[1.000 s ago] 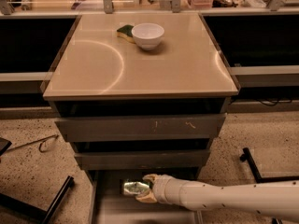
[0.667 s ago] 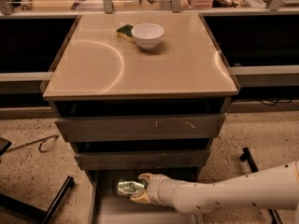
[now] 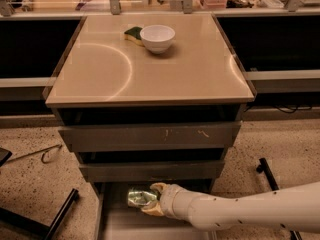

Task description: Pick green can from bottom drawer and place on counter

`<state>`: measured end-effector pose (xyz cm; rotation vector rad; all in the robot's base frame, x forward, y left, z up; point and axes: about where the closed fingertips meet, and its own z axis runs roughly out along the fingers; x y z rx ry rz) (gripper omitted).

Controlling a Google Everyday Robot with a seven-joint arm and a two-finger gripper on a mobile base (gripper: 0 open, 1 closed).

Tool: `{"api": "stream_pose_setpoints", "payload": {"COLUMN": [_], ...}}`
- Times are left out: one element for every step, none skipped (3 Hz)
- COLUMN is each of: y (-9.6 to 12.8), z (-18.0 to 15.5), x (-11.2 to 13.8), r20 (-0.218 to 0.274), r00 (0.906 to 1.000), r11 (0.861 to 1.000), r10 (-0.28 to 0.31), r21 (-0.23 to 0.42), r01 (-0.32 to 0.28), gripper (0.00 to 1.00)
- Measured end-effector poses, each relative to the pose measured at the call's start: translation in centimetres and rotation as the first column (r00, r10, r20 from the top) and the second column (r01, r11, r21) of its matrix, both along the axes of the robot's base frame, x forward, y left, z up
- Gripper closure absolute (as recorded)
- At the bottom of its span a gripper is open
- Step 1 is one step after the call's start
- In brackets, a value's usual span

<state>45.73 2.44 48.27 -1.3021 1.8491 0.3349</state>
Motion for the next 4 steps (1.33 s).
{"api": "stream_pose_setpoints", "payload": {"y": [0.9,1.8,-0.2,-0.1], "z": [4.6,10.8,17.9,17.9], "x": [0.8,0.7,0.7,0.7], "r20": [0.092,0.228,0.366,0.366], "r00": [0.9947,0.9699,0.9301,0.9301], "r11": [0.998,0.992,0.995,0.995], "r10": [0.046,0.086,0.030,0.032], "r21": [0.043,0.072,0.080,0.079], "r01": [-0.050,-0.105,-0.064,-0.066], "gripper": [1.00,1.00,1.00,1.00]}}
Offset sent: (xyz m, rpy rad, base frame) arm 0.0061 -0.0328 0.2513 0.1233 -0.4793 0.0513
